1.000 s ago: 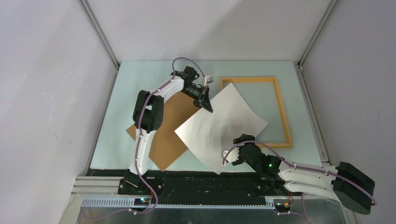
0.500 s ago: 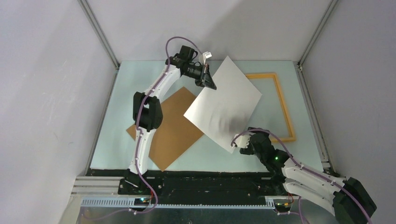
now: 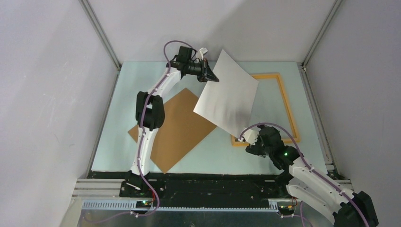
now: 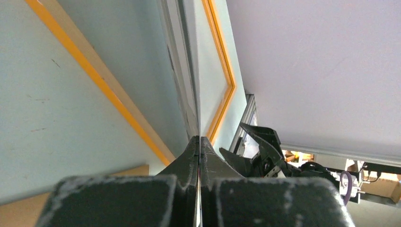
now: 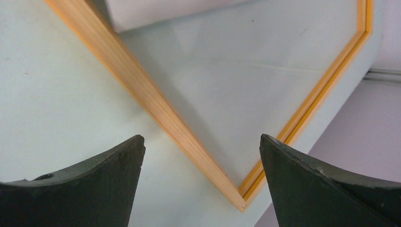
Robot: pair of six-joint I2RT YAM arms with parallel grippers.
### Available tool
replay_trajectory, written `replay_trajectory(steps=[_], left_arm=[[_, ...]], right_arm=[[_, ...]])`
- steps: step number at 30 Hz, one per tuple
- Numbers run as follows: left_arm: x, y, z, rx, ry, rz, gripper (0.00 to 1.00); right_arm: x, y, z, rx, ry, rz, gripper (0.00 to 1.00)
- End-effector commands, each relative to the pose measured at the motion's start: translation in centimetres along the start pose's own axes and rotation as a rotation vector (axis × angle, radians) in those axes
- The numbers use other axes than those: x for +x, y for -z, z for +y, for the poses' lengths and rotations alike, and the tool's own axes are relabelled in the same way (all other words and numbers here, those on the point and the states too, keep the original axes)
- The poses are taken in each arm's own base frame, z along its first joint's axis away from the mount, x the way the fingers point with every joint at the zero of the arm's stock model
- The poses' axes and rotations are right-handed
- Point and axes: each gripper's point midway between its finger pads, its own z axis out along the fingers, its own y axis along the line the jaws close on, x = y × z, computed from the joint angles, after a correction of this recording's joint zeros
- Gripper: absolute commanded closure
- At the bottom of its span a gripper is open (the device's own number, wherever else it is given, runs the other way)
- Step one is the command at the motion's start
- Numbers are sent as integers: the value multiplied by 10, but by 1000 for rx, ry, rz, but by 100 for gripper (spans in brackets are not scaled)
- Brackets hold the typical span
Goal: Put the photo into the frame
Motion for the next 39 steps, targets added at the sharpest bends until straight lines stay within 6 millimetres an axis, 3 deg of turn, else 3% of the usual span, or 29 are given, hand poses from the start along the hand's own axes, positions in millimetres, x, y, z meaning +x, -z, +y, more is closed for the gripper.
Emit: replay_trajectory(steps=[1,7,14,20,24,25,26,27,28,29,30,31,32,39], left_arm=[[-11,-9,6,18,23,-45,100],[-9,-6,30,-32,37,-74,100],[-4,5,53,-120,49,-124,100],[0,9,56,-143,96,-171,100],[-4,16,47,-124,101,-247,100],[3,15,55,-135,127,-251,100],[-1,18,48,-123,126,-275,100],[3,17,54,-137,148,-279,100],[0,18,50,-125,139,-298,100],[1,19,53,-136,145,-307,100],[0,20,50,-136,136,-317,100],[1,21,55,-154,145,-326,100],[0,22,54,-158,144,-335,100],[15,21,67,-193,240,-382,100]], right_arm=[[-21,14,-4,-55,-39,-68,4],[-38,20,-35,46,-101,-118,5],[-39,21,-78,198,-242,-106,4],[-43,23,-120,270,-404,-83,4],[-45,26,-150,302,-519,-84,4],[-39,21,-153,296,-565,-69,4],[-33,26,-168,320,-607,-60,4],[-33,18,-168,282,-659,-60,4],[-17,16,-181,293,-748,-26,4],[-18,13,-185,255,-790,-54,5],[3,13,-200,278,-883,-20,5],[4,11,-204,250,-918,-39,7],[21,10,-215,268,-978,-14,7],[58,-15,-231,223,-1152,25,10]])
